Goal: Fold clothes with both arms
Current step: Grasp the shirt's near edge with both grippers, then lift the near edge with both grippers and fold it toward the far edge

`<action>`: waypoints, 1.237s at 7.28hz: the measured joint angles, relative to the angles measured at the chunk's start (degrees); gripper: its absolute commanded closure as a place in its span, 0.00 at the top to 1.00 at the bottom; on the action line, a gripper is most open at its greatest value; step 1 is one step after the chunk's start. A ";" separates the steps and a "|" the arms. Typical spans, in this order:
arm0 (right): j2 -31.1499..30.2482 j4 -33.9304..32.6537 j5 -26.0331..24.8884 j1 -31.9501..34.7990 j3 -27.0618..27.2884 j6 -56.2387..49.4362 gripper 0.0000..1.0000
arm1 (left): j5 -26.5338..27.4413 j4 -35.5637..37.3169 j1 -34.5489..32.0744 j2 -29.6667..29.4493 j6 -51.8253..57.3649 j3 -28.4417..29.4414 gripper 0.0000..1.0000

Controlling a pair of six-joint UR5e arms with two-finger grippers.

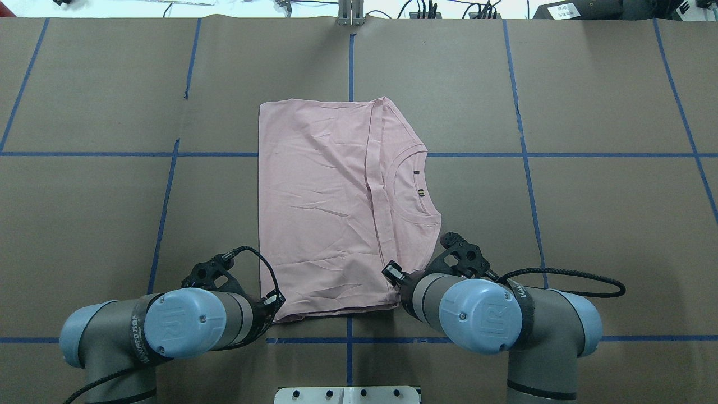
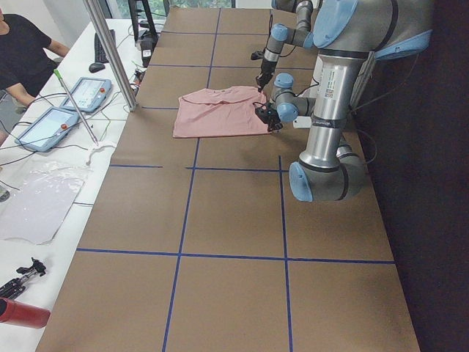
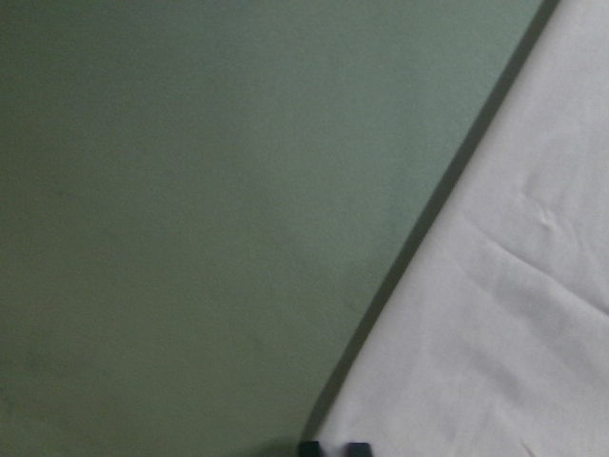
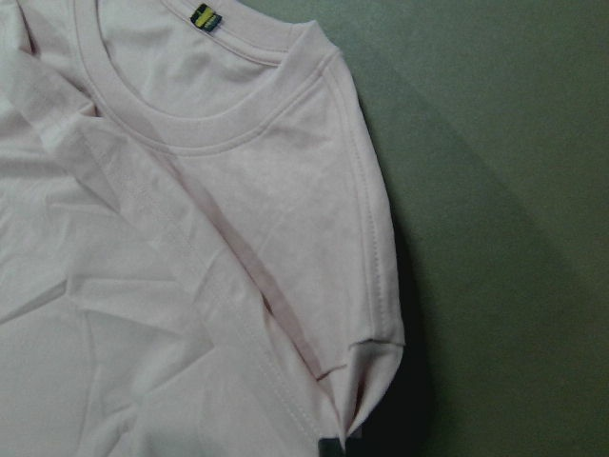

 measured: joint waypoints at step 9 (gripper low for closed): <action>-7.57 -5.11 -2.29 -0.51 15.19 -0.34 0.00 | 0.08 8.20 -6.92 -5.59 3.88 -9.55 0.00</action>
